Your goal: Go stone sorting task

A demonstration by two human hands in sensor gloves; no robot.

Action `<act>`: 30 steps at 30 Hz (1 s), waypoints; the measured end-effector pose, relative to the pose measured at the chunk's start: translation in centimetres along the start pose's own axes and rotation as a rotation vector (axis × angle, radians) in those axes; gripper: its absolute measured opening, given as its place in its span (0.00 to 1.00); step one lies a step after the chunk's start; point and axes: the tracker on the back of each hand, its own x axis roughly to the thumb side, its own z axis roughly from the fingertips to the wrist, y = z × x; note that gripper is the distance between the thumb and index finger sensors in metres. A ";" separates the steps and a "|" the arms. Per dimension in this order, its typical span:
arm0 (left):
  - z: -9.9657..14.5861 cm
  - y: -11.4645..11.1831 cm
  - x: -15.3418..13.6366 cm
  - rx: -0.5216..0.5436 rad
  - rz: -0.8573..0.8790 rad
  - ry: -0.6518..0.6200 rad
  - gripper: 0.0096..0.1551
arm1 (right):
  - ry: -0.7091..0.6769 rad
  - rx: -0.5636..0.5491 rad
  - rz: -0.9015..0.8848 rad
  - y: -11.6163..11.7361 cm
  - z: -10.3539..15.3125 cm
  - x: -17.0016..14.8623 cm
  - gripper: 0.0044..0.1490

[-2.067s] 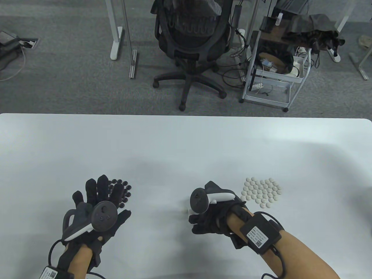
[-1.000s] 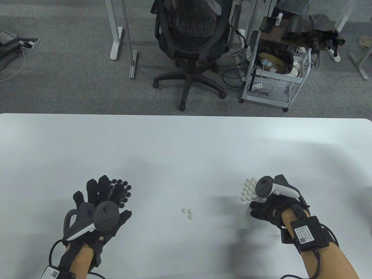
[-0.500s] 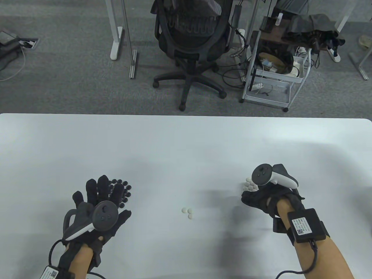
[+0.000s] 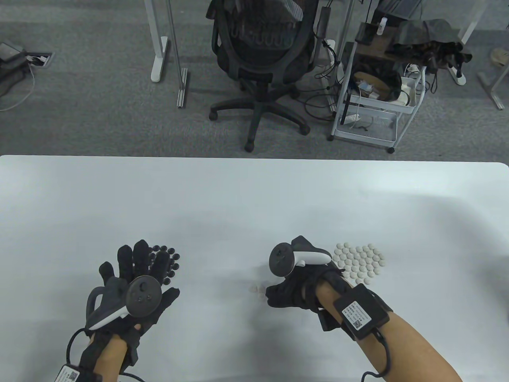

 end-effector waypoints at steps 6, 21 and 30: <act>0.1 0.1 -0.1 0.009 0.008 -0.001 0.46 | 0.020 0.032 0.040 1.2 -2.0 0.4 0.41; 0.1 0.0 0.0 0.009 0.000 -0.008 0.45 | 0.295 -0.019 -0.097 4.1 5.3 -10.8 0.36; 0.1 -0.1 0.1 0.001 -0.007 -0.007 0.45 | 0.383 -0.078 -0.172 3.6 5.9 -14.4 0.37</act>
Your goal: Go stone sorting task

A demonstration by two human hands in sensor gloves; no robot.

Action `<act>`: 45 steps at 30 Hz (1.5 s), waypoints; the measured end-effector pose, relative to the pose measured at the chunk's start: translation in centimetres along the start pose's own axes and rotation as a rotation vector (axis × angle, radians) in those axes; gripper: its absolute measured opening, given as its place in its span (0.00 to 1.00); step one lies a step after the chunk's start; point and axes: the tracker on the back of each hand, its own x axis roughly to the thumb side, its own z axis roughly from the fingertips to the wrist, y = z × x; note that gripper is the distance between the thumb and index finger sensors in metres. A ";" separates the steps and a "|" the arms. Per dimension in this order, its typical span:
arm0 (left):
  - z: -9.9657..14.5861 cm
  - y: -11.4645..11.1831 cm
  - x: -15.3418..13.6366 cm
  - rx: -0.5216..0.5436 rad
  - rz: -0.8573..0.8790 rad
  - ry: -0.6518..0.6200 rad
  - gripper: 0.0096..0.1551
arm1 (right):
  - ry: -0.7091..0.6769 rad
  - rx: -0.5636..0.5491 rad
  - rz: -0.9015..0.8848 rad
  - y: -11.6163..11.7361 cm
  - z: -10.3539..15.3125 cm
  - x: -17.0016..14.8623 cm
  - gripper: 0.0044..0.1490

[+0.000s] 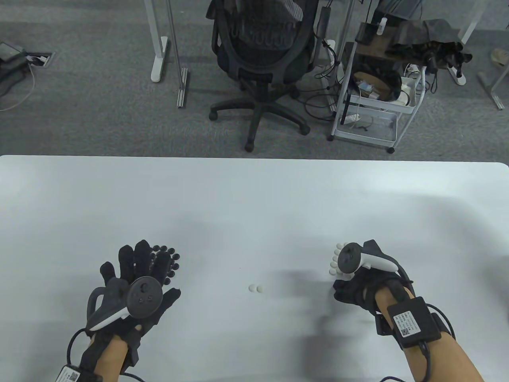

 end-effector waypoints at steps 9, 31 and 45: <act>0.0 0.0 0.0 0.003 0.004 0.000 0.45 | 0.025 -0.015 -0.040 -1.2 -0.8 -0.2 0.38; 0.1 0.1 -0.1 0.009 0.012 -0.004 0.45 | -0.385 0.058 0.132 -1.0 -1.9 17.8 0.40; 0.1 0.2 -0.2 0.011 0.013 -0.001 0.45 | -0.416 0.119 0.178 0.9 -1.7 17.7 0.38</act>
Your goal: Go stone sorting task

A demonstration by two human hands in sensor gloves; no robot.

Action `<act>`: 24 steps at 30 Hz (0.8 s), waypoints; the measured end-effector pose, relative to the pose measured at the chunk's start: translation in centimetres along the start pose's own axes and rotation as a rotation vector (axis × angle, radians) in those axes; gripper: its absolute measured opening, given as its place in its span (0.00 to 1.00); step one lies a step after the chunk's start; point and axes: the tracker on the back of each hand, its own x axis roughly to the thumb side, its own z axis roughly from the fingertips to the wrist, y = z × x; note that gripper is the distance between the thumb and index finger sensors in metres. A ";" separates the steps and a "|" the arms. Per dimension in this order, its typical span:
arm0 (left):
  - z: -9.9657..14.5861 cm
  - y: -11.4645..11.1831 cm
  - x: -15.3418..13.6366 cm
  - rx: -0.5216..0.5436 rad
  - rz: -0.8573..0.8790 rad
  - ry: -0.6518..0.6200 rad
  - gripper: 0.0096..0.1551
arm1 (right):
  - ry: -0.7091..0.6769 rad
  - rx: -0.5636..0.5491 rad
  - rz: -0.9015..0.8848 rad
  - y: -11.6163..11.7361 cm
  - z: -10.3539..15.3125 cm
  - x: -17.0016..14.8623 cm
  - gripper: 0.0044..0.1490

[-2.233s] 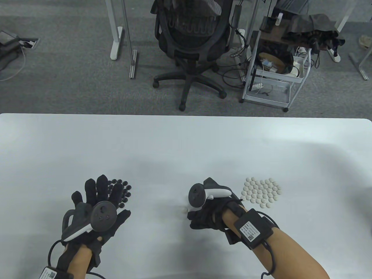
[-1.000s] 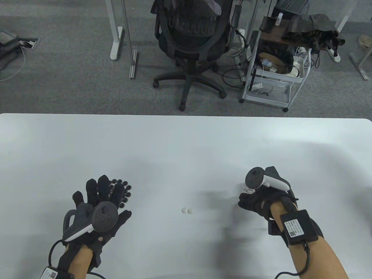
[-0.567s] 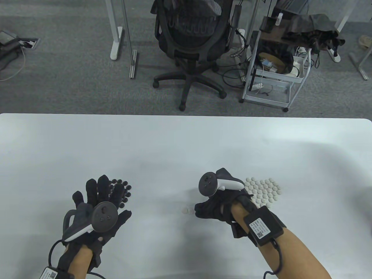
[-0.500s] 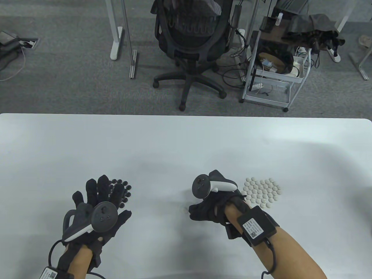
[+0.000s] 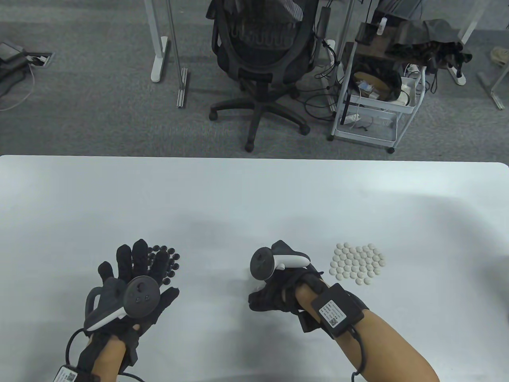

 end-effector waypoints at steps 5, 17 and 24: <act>-0.1 -0.1 0.1 -0.008 -0.007 0.001 0.46 | 0.111 -0.001 0.005 1.7 3.4 -4.1 0.36; -0.5 -0.6 0.3 -0.032 -0.015 0.004 0.45 | 0.389 -0.132 -0.241 5.2 10.3 -16.6 0.36; -0.5 -0.6 0.3 -0.032 -0.015 0.006 0.45 | 0.428 -0.158 -0.277 4.8 10.5 -18.0 0.37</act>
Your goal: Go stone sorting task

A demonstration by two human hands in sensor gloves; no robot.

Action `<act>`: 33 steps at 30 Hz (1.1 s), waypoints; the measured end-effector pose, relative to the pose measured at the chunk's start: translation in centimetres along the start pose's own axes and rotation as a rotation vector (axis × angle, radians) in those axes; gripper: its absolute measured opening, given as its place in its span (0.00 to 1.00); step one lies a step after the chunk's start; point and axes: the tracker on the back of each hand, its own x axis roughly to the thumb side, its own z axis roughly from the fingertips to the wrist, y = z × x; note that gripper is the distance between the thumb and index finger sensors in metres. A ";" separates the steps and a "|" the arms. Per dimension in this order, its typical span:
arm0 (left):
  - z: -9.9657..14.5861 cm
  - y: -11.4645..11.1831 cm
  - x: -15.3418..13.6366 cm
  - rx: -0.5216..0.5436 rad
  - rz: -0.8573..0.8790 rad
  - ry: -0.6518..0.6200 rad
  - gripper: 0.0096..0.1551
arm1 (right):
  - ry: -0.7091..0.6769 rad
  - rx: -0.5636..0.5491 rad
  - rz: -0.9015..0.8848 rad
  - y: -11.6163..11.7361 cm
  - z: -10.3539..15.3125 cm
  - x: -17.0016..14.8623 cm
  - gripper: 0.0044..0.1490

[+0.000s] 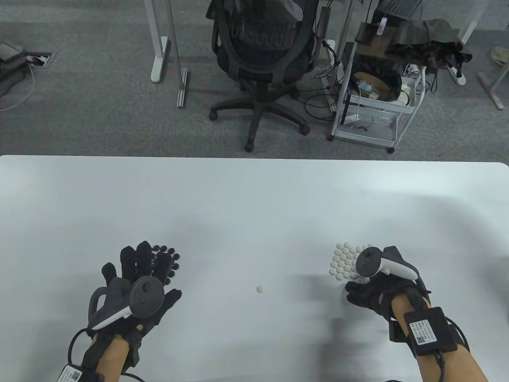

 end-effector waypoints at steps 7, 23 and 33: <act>0.0 0.1 -0.1 0.003 0.004 0.001 0.46 | 0.010 -0.014 -0.004 -0.4 -0.4 0.1 0.38; 0.2 0.2 0.0 0.009 -0.002 0.000 0.46 | -0.277 0.033 0.134 -2.4 0.7 13.8 0.39; 0.4 0.5 -0.1 0.031 0.009 -0.008 0.45 | -0.354 0.102 0.258 0.3 -2.0 21.0 0.42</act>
